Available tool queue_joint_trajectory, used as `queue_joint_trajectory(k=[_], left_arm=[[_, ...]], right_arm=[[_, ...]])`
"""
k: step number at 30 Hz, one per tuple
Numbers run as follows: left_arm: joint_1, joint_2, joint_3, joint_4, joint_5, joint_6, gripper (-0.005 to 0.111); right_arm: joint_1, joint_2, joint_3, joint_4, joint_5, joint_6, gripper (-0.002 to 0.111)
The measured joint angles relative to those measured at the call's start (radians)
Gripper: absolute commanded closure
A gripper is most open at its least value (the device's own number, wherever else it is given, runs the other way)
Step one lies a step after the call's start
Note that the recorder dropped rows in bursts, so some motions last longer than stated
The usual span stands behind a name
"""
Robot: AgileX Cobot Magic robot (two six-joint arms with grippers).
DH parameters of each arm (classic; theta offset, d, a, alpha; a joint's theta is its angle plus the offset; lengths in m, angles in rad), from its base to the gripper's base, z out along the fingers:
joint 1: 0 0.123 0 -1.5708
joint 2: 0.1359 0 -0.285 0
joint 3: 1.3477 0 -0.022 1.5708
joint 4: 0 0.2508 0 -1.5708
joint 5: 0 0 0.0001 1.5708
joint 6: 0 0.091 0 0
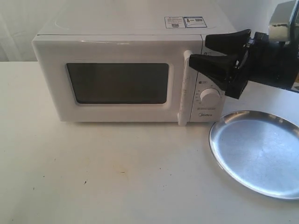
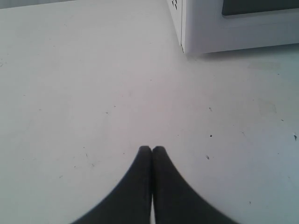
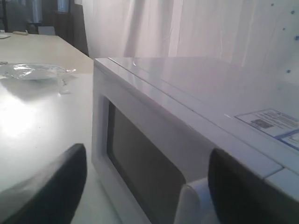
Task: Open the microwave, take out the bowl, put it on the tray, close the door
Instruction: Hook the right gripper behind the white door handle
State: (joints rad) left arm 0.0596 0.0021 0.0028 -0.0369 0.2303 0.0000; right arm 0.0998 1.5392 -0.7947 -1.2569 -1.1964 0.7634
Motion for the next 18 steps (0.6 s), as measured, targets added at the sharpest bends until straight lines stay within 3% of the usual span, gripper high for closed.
queue_joint_trajectory(k=[6,18], left_arm=[[0.0,0.0,0.0,0.0,0.0,0.0,0.107],[0.0,0.0,0.0,0.0,0.0,0.0,0.107]], right_arm=[[0.0,0.029,0.0,-0.011,0.148,0.017,0.036],[0.01,0.231,0.0,-0.036,0.137,-0.075,0.037]])
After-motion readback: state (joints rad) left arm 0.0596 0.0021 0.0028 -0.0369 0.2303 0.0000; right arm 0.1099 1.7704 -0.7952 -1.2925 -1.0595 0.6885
